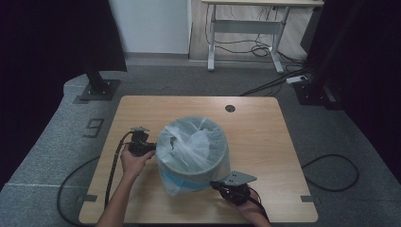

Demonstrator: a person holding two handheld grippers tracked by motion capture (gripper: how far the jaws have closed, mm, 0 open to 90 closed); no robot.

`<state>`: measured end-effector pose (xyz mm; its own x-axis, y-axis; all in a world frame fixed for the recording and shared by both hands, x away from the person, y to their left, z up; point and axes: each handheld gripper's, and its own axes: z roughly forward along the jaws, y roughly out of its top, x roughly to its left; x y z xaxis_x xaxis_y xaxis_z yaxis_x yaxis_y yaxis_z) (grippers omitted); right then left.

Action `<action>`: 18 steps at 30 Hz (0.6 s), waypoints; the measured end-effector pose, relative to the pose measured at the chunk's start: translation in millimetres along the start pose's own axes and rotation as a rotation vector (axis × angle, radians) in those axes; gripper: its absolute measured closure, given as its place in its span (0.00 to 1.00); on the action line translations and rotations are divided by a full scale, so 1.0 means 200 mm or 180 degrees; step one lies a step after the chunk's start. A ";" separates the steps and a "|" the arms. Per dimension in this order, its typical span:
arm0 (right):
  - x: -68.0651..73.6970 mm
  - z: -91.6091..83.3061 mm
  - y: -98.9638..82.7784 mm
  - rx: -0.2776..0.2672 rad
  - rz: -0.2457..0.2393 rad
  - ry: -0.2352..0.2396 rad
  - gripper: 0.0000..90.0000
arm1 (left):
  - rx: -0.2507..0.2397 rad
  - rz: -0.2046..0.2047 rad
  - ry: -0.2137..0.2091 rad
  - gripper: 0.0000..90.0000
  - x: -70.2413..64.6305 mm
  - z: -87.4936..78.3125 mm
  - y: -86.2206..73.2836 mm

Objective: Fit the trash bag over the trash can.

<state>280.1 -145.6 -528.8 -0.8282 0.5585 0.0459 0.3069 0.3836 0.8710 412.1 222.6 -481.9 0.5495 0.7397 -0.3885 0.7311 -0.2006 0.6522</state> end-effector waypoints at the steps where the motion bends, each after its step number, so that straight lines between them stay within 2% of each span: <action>1: 0.00 -0.01 0.00 -0.0012 0.0018 -0.0003 0.99 | -0.0020 0.0002 0.0014 0.96 0.00 -0.01 0.00; 3: 0.00 -0.02 0.00 -0.0073 0.0043 -0.0023 0.97 | -0.0113 0.0026 0.0025 0.89 0.01 -0.04 -0.01; 5: 0.00 -0.03 0.00 -0.0137 0.0074 -0.0027 0.85 | -0.0246 0.0055 0.0086 0.75 0.00 -0.07 -0.02; 8: 0.00 -0.04 0.00 -0.0222 0.0077 -0.0066 0.75 | -0.0518 0.0121 0.0214 0.55 0.00 -0.15 -0.02; 10: 0.00 -0.05 0.00 -0.0282 0.0091 -0.0082 0.68 | -0.0605 0.0156 0.0306 0.43 -0.01 -0.19 -0.03; 12: 0.00 -0.06 0.01 -0.0319 0.0107 -0.0078 0.66 | -0.0657 0.0186 0.0349 0.34 -0.02 -0.22 -0.03; 15: 0.00 -0.07 0.01 -0.0359 0.0137 -0.0080 0.64 | -0.0730 0.0249 0.0346 0.27 -0.02 -0.26 -0.03; 18: 0.01 -0.08 0.01 -0.0368 0.0150 -0.0103 0.62 | -0.0793 0.0286 0.0295 0.26 -0.03 -0.30 -0.04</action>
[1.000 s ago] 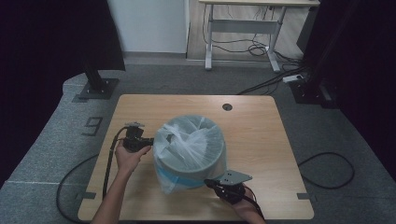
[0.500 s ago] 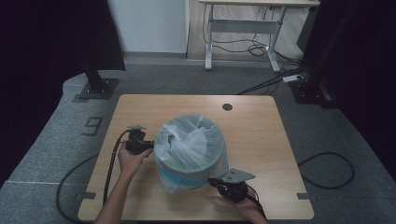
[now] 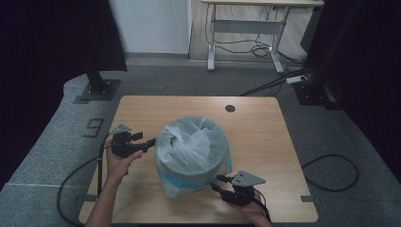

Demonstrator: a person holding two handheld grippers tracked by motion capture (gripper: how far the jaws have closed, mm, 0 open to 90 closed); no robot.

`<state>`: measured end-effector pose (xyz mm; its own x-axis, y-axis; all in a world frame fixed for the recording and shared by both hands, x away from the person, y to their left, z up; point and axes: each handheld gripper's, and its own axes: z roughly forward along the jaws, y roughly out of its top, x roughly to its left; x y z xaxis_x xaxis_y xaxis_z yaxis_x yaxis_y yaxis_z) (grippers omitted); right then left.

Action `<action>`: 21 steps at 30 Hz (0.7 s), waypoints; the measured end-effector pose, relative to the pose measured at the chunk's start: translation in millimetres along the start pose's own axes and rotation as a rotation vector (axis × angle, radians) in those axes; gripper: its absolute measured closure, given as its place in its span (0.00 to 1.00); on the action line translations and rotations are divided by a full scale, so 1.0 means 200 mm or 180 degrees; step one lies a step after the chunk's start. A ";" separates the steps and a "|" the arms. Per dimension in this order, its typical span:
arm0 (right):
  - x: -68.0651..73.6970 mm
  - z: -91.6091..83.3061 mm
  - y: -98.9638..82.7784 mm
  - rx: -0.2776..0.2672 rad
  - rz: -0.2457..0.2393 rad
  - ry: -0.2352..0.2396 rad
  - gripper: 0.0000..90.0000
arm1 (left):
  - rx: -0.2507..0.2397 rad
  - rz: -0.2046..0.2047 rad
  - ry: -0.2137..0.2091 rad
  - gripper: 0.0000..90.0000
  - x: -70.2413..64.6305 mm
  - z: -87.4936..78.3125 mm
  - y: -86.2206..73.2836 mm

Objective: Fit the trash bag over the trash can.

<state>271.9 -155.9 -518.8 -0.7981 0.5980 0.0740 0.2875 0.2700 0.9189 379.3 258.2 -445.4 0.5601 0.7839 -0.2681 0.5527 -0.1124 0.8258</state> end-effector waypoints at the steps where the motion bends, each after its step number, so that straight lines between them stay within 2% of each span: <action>1: 0.00 0.00 0.00 -0.0006 -0.0002 0.0000 0.62 | -0.0026 0.0025 -0.0003 0.26 0.00 -0.01 0.00; 5: 0.00 -0.02 0.00 -0.0032 0.0008 -0.0010 0.61 | -0.0087 0.0105 -0.0051 0.26 -0.01 -0.07 0.02; 8: -0.01 -0.04 0.00 -0.0046 0.0015 -0.0029 0.61 | -0.0097 0.0197 -0.0200 0.30 -0.02 -0.10 0.04; 12: -0.02 -0.07 -0.01 -0.0059 0.0030 -0.0061 0.60 | -0.0118 0.0353 -0.0288 0.30 -0.05 -0.15 0.06; 15: -0.04 -0.10 -0.02 -0.0078 0.0053 -0.0097 0.60 | -0.0122 0.0490 -0.0486 0.33 -0.07 -0.19 0.09; 19: -0.06 -0.13 -0.03 -0.0107 0.0074 -0.0140 0.60 | -0.0149 0.0574 -0.0623 0.32 -0.10 -0.23 0.13; 21: -0.07 -0.15 -0.03 -0.0114 0.0087 -0.0167 0.60 | -0.0142 0.0615 -0.0626 0.32 -0.11 -0.24 0.15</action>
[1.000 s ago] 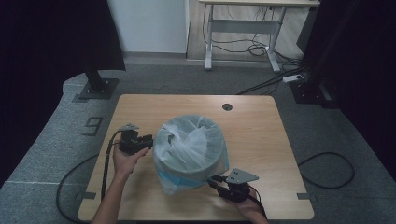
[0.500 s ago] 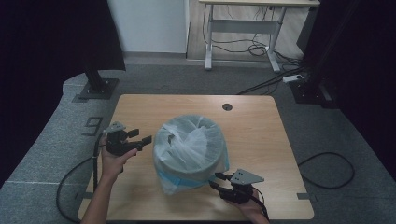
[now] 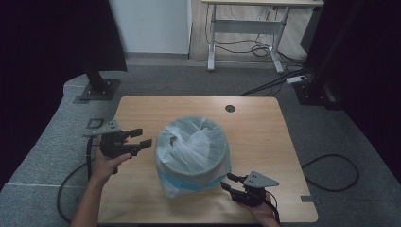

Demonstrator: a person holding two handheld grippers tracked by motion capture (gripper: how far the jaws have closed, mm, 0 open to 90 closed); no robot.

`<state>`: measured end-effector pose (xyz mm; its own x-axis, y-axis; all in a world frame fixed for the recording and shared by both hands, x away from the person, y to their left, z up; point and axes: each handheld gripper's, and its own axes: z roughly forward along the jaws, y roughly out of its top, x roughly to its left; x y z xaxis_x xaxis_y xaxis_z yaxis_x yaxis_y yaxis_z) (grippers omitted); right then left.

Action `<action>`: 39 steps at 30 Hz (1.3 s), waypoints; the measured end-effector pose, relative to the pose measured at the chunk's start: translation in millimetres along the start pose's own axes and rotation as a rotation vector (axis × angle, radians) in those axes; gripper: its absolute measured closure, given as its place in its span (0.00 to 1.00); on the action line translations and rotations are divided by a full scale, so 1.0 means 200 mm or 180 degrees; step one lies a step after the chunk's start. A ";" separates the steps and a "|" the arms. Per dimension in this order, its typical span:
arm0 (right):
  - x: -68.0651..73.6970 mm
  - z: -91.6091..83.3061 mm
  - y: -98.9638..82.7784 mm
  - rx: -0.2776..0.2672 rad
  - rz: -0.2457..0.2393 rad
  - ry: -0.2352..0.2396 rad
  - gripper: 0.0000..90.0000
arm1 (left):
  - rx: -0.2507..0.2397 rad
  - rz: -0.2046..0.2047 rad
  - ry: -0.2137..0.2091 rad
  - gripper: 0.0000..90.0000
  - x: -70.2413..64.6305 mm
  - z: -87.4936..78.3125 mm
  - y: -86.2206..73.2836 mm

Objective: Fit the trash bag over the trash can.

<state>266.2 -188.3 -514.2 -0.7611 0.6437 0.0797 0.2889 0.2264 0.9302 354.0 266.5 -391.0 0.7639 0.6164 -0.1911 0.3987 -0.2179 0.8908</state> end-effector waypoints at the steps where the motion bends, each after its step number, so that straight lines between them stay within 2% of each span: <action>1: -0.01 -0.01 0.00 -0.0014 0.0012 -0.0016 0.60 | -0.0001 0.0013 -0.0002 0.32 0.00 0.00 0.01; 4: -0.02 -0.03 -0.01 -0.0025 0.0024 -0.0041 0.60 | 0.0020 0.0060 -0.0035 0.33 -0.01 0.00 0.03; 9: -0.03 -0.06 -0.01 -0.0054 0.0026 -0.0070 0.61 | 0.0063 0.0159 -0.0193 0.36 -0.05 0.03 0.09; 15: -0.04 -0.07 -0.01 -0.0083 0.0038 -0.0089 0.60 | 0.0219 0.0359 -0.0382 0.38 -0.10 0.12 0.16; 25: -0.05 -0.09 -0.01 -0.0066 0.0038 -0.0069 0.60 | 0.0459 0.0523 -0.0537 0.41 -0.14 0.26 0.24; 28: -0.06 -0.09 -0.02 -0.0064 0.0059 -0.0069 0.60 | 0.0481 0.0526 -0.0637 0.41 -0.14 0.30 0.28; 34: -0.05 -0.10 -0.02 -0.0051 0.0062 -0.0061 0.60 | 0.0649 0.0628 -0.0824 0.41 -0.15 0.39 0.34; 39: -0.05 -0.10 -0.03 -0.0040 0.0071 -0.0072 0.60 | 0.0650 0.0649 -0.1098 0.41 -0.15 0.44 0.37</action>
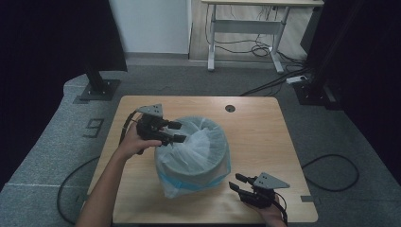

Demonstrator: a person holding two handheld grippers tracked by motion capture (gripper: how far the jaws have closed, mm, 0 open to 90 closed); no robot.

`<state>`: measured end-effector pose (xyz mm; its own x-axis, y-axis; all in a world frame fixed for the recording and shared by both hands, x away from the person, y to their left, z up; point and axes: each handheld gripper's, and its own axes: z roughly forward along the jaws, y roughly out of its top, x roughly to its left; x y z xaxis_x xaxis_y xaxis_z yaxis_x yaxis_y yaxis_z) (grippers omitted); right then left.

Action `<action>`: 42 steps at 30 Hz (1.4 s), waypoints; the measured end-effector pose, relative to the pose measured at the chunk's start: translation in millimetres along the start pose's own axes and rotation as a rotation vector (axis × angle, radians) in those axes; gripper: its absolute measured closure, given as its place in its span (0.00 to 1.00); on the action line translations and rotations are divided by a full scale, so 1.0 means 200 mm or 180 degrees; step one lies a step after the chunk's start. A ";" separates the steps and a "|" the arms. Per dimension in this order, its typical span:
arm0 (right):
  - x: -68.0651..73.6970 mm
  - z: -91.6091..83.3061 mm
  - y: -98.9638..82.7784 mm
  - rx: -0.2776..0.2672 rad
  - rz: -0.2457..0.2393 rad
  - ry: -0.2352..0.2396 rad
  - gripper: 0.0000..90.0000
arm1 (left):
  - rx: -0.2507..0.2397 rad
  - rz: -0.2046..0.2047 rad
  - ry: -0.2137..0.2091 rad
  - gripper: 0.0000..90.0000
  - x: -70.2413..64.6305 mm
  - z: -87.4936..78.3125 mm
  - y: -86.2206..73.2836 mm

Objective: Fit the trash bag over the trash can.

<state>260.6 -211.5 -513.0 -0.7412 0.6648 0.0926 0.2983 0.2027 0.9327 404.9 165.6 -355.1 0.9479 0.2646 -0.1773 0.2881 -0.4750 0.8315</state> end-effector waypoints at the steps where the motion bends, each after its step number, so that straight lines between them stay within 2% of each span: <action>1: 0.00 0.00 0.00 0.0005 -0.0002 0.0000 0.60 | 0.0024 0.0010 -0.0014 0.41 0.00 0.01 0.01; 7: 0.00 0.00 0.00 0.0008 0.0006 0.0004 0.60 | 0.0406 0.0081 0.0045 0.41 0.00 0.11 0.07; 12: 0.01 0.00 0.00 0.0017 -0.0019 0.0016 0.60 | 0.0718 0.0168 0.0160 0.42 -0.03 0.20 0.13; 17: 0.01 -0.01 0.00 0.0018 -0.0033 0.0023 0.60 | 0.1127 0.0282 0.0308 0.46 -0.04 0.30 0.16; 18: 0.01 -0.01 0.00 0.0017 -0.0033 0.0024 0.60 | 0.1253 0.0294 0.0327 0.46 -0.05 0.32 0.17; 20: 0.01 -0.01 0.01 0.0012 -0.0037 0.0023 0.60 | 0.1345 0.0310 0.0340 0.47 -0.05 0.34 0.17; 26: 0.01 -0.02 0.01 -0.0006 -0.0023 0.0030 0.60 | 0.1428 0.0289 0.0343 0.47 -0.05 0.36 0.17; 29: 0.01 -0.02 0.01 0.0011 -0.0024 0.0028 0.60 | 0.1322 0.0291 0.0349 0.46 -0.05 0.33 0.18; 33: 0.01 -0.02 0.01 0.0007 -0.0015 0.0025 0.60 | 0.1026 0.0243 0.0331 0.46 -0.06 0.24 0.20; 35: 0.01 -0.02 0.01 0.0007 -0.0017 0.0025 0.60 | 0.0949 0.0241 0.0335 0.46 -0.07 0.20 0.21; 42: 0.02 -0.01 0.01 0.0018 -0.0032 0.0038 0.60 | 0.0951 0.0292 0.0280 0.46 -0.12 0.14 0.17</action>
<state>257.3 -210.8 -509.7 -0.7514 0.6541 0.0876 0.2944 0.2134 0.9316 395.2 118.3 -336.7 0.9602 0.2746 -0.0518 0.2415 -0.7221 0.6483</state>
